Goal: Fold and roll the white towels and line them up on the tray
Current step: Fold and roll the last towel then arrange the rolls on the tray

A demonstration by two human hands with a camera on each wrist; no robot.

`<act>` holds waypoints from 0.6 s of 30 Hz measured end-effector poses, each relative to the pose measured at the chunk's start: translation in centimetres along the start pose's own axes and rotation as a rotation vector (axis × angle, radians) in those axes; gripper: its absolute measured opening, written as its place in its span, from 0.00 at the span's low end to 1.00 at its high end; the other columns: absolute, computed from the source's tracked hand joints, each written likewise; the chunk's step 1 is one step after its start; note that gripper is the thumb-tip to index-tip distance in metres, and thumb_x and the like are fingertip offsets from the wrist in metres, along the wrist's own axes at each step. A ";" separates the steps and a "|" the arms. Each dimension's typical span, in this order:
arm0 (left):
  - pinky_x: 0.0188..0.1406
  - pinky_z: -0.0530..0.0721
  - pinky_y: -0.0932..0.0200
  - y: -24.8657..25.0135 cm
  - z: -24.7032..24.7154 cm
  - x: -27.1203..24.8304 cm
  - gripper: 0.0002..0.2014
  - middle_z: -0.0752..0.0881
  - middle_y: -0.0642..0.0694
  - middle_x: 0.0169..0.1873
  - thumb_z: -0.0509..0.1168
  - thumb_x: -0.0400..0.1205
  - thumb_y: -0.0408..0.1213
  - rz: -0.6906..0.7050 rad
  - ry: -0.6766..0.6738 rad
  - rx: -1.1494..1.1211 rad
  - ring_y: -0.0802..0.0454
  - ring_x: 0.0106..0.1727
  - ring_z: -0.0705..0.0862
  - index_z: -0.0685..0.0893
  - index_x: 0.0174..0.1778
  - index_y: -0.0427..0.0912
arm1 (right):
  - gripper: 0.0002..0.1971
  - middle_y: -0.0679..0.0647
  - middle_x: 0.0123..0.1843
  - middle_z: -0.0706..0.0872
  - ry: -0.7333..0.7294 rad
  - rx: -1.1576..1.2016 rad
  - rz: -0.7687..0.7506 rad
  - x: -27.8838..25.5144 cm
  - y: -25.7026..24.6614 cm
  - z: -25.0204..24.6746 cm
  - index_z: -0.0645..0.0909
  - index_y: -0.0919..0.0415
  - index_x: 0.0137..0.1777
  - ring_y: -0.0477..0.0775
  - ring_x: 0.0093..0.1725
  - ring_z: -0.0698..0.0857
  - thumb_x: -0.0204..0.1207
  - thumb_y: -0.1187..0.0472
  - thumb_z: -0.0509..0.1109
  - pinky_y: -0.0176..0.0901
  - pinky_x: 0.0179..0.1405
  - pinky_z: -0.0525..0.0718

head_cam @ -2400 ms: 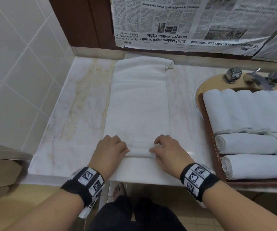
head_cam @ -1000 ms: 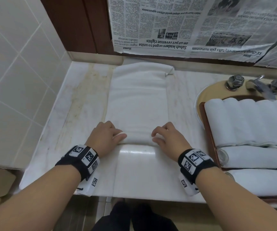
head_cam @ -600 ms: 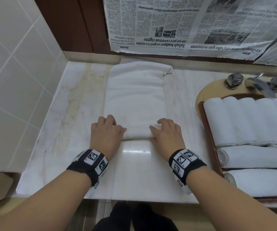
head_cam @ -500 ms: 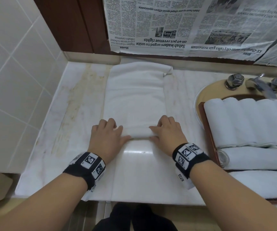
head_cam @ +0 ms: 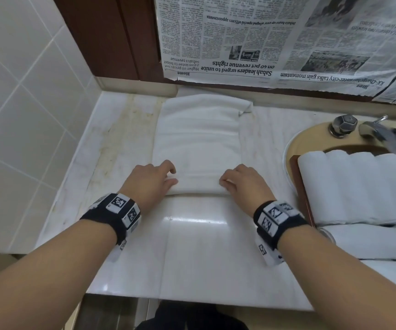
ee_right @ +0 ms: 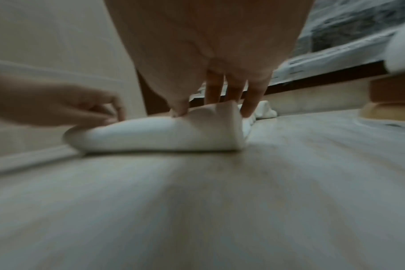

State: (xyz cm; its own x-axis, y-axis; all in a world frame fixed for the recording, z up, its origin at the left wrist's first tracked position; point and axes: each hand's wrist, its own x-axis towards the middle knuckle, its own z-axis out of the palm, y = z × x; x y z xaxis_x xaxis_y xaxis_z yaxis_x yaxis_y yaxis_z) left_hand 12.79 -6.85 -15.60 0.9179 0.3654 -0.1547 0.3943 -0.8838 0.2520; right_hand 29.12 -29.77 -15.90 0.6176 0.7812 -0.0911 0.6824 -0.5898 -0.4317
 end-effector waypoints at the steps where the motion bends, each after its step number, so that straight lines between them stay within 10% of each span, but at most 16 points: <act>1: 0.54 0.78 0.47 0.1 -0.1 0.3 0.15 0.91 0.48 0.53 0.58 0.90 0.55 -0.011 0.004 0.041 0.43 0.54 0.84 0.78 0.64 0.51 | 0.10 0.55 0.56 0.86 0.060 -0.110 -0.029 -0.5 -0.2 0.6 0.89 0.52 0.54 0.64 0.59 0.83 0.83 0.48 0.70 0.54 0.54 0.81; 6: 0.48 0.76 0.51 1.3 -0.4 0.8 0.15 0.84 0.44 0.51 0.64 0.88 0.54 -0.193 0.119 0.136 0.41 0.56 0.80 0.83 0.57 0.46 | 0.20 0.59 0.61 0.82 0.203 -0.340 -0.035 -1.2 -0.6 2.4 0.87 0.52 0.60 0.64 0.62 0.79 0.72 0.44 0.79 0.58 0.55 0.79; 11: 0.25 0.75 0.58 2.9 0.0 -0.8 0.16 0.80 0.45 0.24 0.86 0.69 0.43 -0.104 0.192 0.152 0.41 0.26 0.81 0.85 0.32 0.42 | 0.13 0.55 0.49 0.82 0.143 -0.271 -0.095 0.8 0.0 1.6 0.87 0.58 0.59 0.61 0.49 0.78 0.79 0.52 0.74 0.52 0.47 0.79; 18: 0.65 0.80 0.43 1.4 2.1 -0.9 0.23 0.86 0.40 0.65 0.72 0.83 0.51 -0.091 0.083 -0.035 0.38 0.72 0.80 0.80 0.67 0.39 | 0.13 0.63 0.54 0.89 0.218 -0.217 -0.124 1.3 0.2 2.5 0.86 0.64 0.62 0.70 0.53 0.86 0.78 0.69 0.76 0.59 0.56 0.87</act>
State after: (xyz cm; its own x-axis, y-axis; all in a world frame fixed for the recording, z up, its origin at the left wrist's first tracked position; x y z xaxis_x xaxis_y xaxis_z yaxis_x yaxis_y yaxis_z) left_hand 12.42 -9.05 -17.07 0.8784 0.4676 -0.0988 0.4757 -0.8358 0.2741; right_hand 29.08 -28.36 -18.30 0.5777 0.8014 0.1549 0.8107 -0.5411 -0.2237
